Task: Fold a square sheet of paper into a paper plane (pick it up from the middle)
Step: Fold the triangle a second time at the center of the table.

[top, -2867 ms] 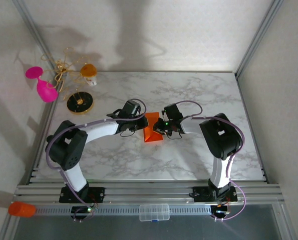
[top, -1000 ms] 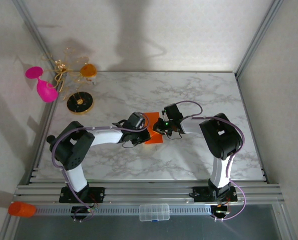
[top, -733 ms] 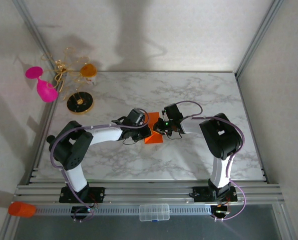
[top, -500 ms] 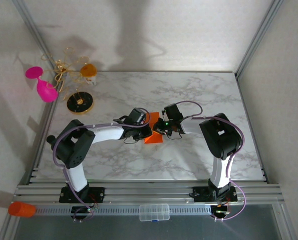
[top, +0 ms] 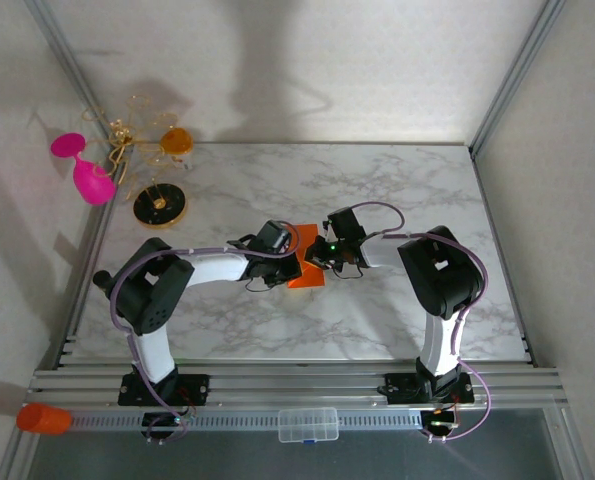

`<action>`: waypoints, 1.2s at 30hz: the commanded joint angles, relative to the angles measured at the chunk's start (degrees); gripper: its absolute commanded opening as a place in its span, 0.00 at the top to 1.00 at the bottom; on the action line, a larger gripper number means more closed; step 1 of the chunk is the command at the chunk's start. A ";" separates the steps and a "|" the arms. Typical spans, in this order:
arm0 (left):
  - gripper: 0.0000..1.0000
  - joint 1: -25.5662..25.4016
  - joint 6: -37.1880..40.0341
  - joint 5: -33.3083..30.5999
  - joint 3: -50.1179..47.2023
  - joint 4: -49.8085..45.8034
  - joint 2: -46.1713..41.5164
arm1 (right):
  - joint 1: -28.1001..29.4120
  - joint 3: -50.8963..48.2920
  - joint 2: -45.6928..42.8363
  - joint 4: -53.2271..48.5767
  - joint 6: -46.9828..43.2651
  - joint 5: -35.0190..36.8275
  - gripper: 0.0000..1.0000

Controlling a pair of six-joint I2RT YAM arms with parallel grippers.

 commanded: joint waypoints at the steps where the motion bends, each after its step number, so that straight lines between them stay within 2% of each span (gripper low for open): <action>1: 0.89 -0.15 0.57 0.03 -1.10 -1.53 1.03 | 0.16 -3.03 5.27 -8.46 0.08 5.86 0.98; 16: 0.89 -0.80 0.09 0.52 -4.26 -1.78 -0.23 | 0.11 -2.86 5.73 -8.63 0.16 5.95 0.98; 28: 0.89 -1.46 1.76 0.96 -7.03 -6.82 -3.64 | 0.11 -2.60 6.00 -8.55 0.08 5.86 0.98; 36: 0.90 -0.82 3.57 -0.05 -2.43 -9.75 -7.78 | 0.13 -2.82 5.82 -8.42 0.00 5.86 0.98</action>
